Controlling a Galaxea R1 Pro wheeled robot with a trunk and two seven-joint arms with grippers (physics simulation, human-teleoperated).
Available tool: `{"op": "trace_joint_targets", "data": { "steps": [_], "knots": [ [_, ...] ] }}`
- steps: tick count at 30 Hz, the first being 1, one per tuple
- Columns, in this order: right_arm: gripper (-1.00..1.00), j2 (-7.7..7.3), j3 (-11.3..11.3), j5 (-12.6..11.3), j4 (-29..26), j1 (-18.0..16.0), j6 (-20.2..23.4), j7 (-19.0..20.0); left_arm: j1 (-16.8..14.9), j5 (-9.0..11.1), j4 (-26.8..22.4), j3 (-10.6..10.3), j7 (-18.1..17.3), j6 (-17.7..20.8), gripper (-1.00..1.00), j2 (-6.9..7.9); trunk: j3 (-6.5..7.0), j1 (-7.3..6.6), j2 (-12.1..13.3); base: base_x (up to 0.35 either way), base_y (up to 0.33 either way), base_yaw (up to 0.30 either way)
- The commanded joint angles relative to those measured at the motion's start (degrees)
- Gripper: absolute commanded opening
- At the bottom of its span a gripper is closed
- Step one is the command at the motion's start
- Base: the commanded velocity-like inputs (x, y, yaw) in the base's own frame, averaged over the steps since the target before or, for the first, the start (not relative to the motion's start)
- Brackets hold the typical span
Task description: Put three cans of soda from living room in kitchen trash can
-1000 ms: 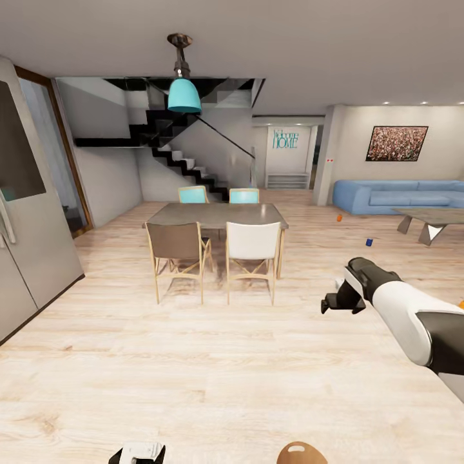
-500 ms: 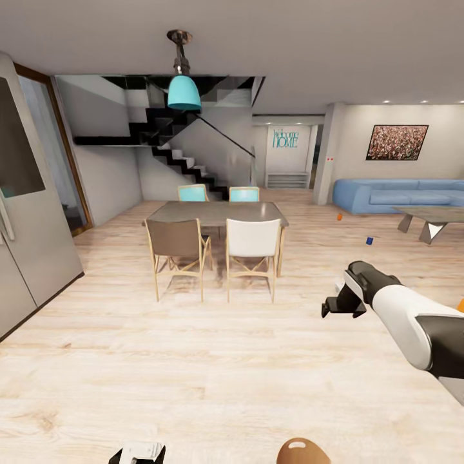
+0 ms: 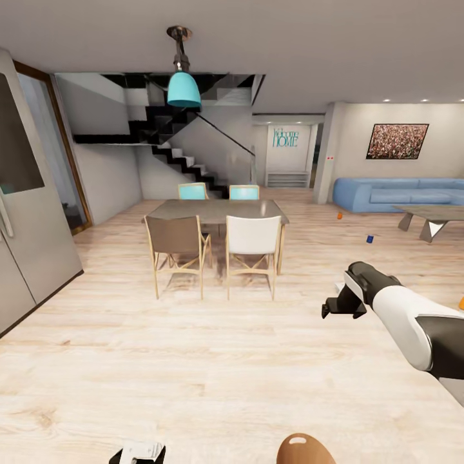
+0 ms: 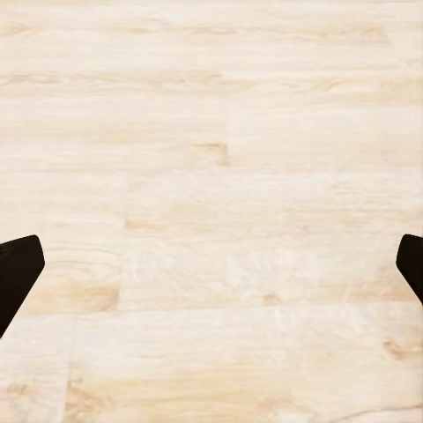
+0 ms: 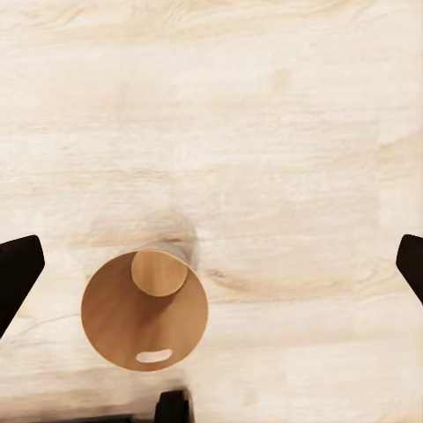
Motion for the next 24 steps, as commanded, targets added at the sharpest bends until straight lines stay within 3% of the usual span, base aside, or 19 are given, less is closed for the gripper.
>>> {"op": "trace_joint_targets", "data": {
  "steps": [1,24],
  "knots": [
    [1.0,-0.04,0.0,0.0,0.0,0.1,0.0,0.0,0.0,0.0,0.0,0.0,0.0,0.0,1.0,0.0,-0.18,0.23,-0.4,0.0,0.0,0.0],
    [1.0,-0.27,-0.1,0.0,0.0,4.6,-2.1,0.0,0.0,-0.3,0.1,0.0,-0.1,0.0,1.0,0.0,-4.31,5.28,-9.6,0.0,0.0,0.0]
  ]
}}
